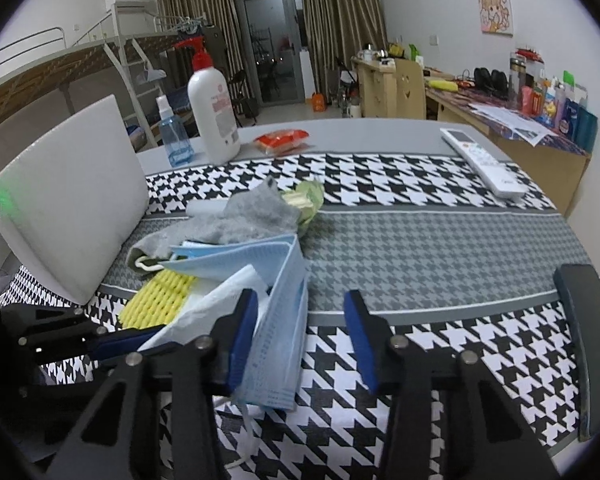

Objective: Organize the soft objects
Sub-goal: 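Grasp the white tissue with the left gripper while the right grasps the blue mask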

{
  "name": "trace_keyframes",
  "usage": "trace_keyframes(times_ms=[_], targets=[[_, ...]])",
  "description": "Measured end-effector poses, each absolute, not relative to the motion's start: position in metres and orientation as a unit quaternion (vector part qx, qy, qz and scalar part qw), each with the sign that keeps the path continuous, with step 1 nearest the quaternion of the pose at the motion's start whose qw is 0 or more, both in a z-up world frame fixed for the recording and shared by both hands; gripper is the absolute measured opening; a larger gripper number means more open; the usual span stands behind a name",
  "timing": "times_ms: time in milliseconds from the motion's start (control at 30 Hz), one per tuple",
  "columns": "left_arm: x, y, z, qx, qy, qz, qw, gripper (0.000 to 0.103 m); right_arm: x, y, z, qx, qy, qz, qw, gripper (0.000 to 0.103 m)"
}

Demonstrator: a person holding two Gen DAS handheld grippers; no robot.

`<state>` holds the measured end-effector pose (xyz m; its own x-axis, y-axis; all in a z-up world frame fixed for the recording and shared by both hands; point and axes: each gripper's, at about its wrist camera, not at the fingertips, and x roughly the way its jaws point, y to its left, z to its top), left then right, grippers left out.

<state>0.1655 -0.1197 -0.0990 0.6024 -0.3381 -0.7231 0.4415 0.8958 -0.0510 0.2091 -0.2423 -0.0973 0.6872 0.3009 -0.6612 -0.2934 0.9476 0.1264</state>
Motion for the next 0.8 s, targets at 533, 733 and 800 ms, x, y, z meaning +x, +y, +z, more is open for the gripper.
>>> trace_keyframes(times_ms=[533, 733, 800], targets=[[0.149, -0.113, -0.090, 0.058, 0.367, -0.243, 0.896, 0.006, 0.207, -0.246, -0.097, 0.016, 0.368, 0.155, 0.917, 0.006], [0.141, -0.103, -0.086, 0.057, 0.356, -0.237, 0.902, 0.006, 0.204, -0.254, -0.091, 0.023, 0.355, 0.139, 0.924, 0.005], [0.138, -0.100, -0.084, 0.057, 0.350, -0.233, 0.906, 0.006, 0.202, -0.257, -0.089, 0.028, 0.352, 0.134, 0.926, 0.005]])
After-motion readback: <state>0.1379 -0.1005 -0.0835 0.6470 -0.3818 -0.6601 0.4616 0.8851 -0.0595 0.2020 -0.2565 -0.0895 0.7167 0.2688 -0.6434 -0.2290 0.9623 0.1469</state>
